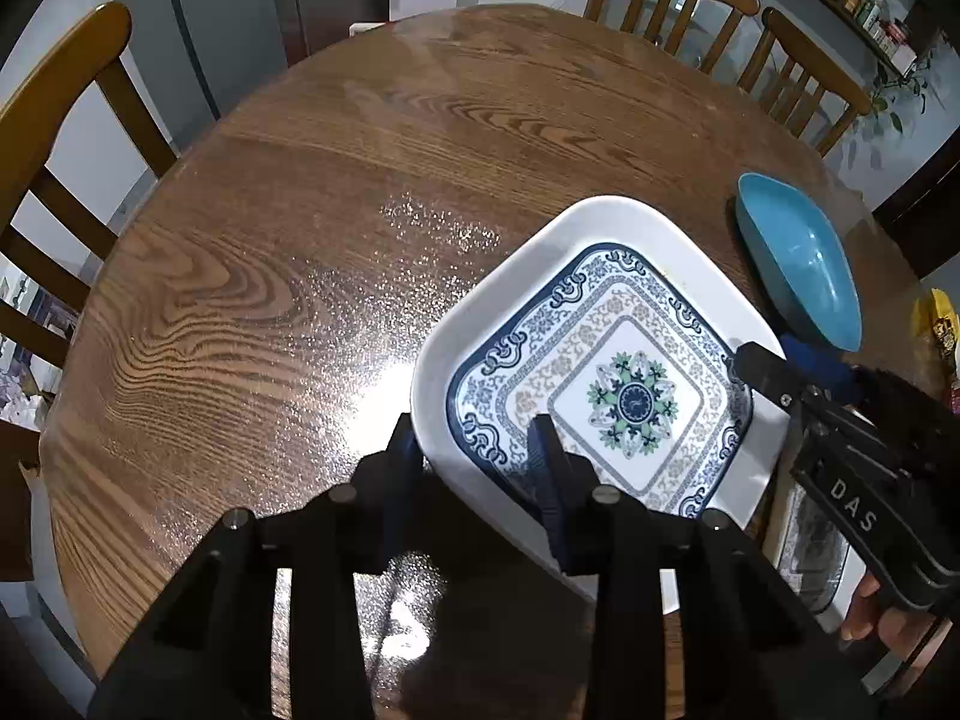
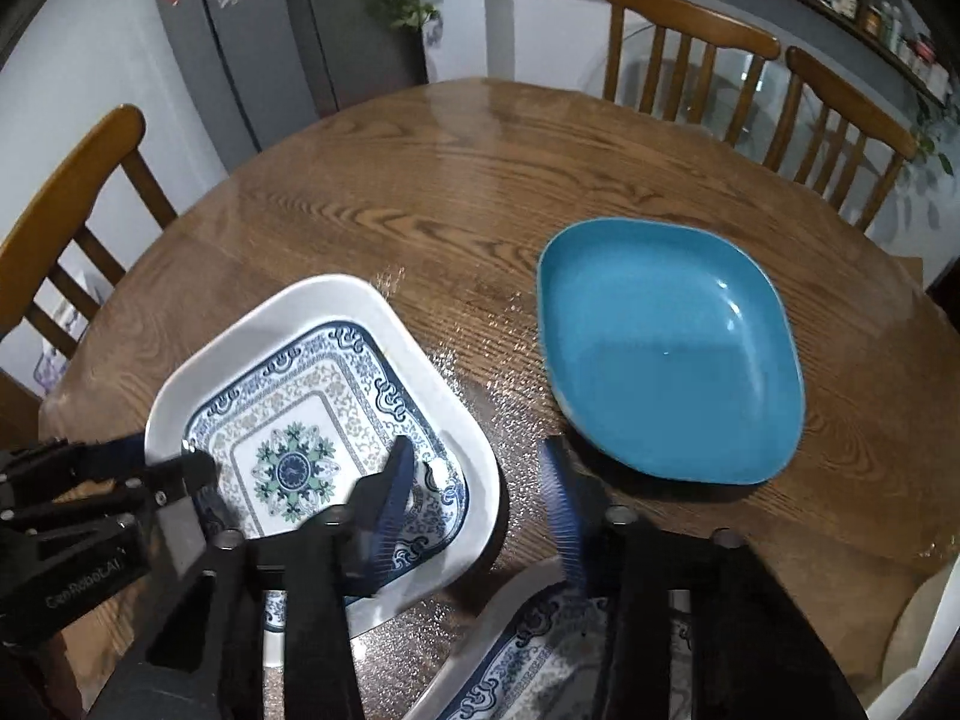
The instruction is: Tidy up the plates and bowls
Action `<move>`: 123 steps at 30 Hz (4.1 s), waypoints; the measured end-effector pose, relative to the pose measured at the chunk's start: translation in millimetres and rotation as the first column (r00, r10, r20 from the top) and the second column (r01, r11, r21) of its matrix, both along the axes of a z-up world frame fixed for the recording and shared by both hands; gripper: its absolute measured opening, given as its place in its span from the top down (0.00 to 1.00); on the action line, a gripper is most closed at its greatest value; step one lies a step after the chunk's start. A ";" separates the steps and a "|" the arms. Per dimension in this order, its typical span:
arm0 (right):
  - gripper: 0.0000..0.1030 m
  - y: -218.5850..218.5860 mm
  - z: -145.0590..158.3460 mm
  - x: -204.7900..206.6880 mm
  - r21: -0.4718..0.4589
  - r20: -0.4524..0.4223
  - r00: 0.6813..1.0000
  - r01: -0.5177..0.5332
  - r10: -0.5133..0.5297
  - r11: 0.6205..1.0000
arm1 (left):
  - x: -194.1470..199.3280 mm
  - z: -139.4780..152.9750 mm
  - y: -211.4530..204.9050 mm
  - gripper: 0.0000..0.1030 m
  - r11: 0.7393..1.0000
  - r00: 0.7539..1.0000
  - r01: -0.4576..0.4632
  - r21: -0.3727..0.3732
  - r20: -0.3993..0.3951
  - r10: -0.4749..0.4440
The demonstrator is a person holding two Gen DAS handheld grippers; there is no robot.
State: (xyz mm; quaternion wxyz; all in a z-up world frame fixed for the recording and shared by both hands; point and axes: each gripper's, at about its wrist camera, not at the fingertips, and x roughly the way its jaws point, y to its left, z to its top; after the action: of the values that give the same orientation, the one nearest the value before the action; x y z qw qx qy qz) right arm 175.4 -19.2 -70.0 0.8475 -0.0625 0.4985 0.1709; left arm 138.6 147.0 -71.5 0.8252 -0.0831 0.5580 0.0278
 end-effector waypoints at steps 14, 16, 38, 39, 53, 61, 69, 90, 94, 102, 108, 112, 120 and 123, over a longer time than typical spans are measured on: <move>0.93 2.9 9.1 -36.2 0.113 -0.116 0.993 0.006 0.007 0.994 | -39.4 1.1 38.5 0.76 0.999 1.000 0.002 0.049 -0.024 -0.001; 0.93 12.1 6.8 -45.9 0.111 -0.124 0.992 -0.010 0.024 0.994 | -46.8 0.6 46.2 0.76 0.998 1.000 0.001 0.069 -0.025 0.001; 0.54 -64.0 62.9 -125.4 0.120 0.065 0.972 0.218 -0.227 0.969 | -101.9 55.7 -11.1 0.28 0.991 0.981 0.120 0.051 0.146 -0.126; 0.54 -71.4 63.0 -132.2 0.116 0.067 0.968 0.233 -0.241 0.966 | -104.4 55.9 -20.5 0.28 0.987 0.977 0.155 0.032 0.145 -0.158; 0.54 -116.1 16.1 -158.6 0.030 -0.017 0.923 0.385 -0.385 0.922 | -95.1 18.6 -95.2 0.36 0.932 0.937 0.350 -0.092 0.063 -0.345; 0.54 -120.7 1.0 -156.7 0.039 -0.017 0.919 0.395 -0.395 0.918 | -108.0 21.8 -95.2 0.34 0.965 0.960 0.260 -0.018 0.115 -0.256; 0.54 -128.8 9.6 -162.3 0.096 -0.008 0.935 0.353 -0.354 0.931 | -160.6 57.0 -105.6 0.23 0.987 0.972 0.159 -0.028 0.180 -0.151; 0.54 -122.4 -5.0 -141.3 0.045 -0.048 0.919 0.393 -0.390 0.919 | -55.9 9.7 -125.6 0.25 0.965 0.969 0.245 0.088 0.021 -0.248; 0.54 -111.4 -10.2 -131.7 -0.010 -0.051 0.921 0.387 -0.387 0.922 | -53.3 6.9 -123.6 0.26 0.964 0.967 0.251 0.090 0.013 -0.253; 0.54 -111.7 -12.7 -126.5 -0.038 -0.057 0.910 0.410 -0.412 0.911 | -60.2 12.5 -121.7 0.42 0.959 0.959 0.284 0.013 0.017 -0.284; 0.54 -114.4 -10.5 -126.9 -0.021 -0.064 0.906 0.417 -0.418 0.909 | -71.5 36.0 -100.2 0.46 0.955 0.964 0.265 -0.132 0.055 -0.260; 0.54 -114.7 -11.5 -125.7 -0.011 -0.071 0.906 0.417 -0.417 0.909 | -68.6 22.1 -106.1 0.46 0.951 0.960 0.275 -0.144 -0.012 -0.279; 0.54 -112.1 -10.3 -123.3 -0.008 -0.075 0.913 0.402 -0.402 0.915 | -52.3 0.0 -111.6 0.49 0.953 0.966 0.230 -0.199 -0.074 -0.249; 0.54 -107.6 -11.3 -119.9 -0.019 -0.073 0.917 0.391 -0.391 0.920 | -45.8 -1.5 -115.4 0.52 0.953 0.963 0.240 -0.185 -0.078 -0.258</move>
State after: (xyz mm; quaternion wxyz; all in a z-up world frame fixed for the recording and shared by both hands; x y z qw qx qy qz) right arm 55.5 -126.8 -81.2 0.8452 0.0433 0.5327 -0.0005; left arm 92.8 31.6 -73.0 0.7824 -0.0822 0.6054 -0.1210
